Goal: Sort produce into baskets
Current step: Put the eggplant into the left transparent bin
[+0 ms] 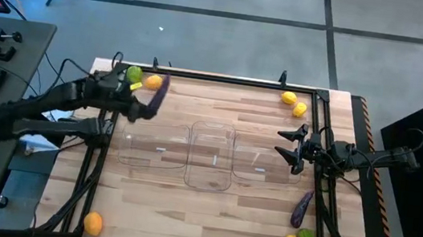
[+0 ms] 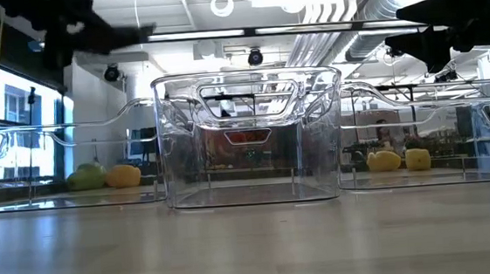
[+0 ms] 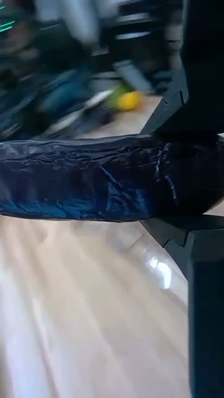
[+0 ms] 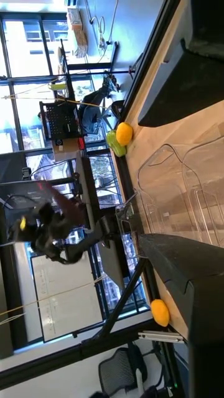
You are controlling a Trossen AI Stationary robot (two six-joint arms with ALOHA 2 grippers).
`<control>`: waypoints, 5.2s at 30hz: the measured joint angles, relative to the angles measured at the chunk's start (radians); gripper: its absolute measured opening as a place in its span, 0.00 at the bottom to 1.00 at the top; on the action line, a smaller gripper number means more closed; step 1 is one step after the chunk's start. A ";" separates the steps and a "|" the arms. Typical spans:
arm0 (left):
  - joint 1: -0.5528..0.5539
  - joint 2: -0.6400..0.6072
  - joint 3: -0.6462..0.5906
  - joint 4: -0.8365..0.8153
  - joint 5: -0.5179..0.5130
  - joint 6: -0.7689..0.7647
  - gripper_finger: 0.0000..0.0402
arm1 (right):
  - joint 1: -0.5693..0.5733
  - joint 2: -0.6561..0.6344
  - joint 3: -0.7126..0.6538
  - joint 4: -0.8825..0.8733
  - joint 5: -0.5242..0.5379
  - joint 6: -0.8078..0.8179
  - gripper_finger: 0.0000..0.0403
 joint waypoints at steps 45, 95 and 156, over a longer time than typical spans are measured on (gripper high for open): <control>-0.332 0.206 0.135 0.276 -0.285 0.082 0.51 | 0.000 0.000 0.000 -0.014 0.000 0.000 0.70; 0.084 0.267 0.338 0.122 -0.453 0.418 0.51 | 0.027 0.831 1.143 -1.418 -0.316 1.222 0.70; 0.083 0.267 0.338 0.150 -0.449 0.405 0.51 | 0.740 1.301 0.644 -0.938 -0.587 2.116 0.70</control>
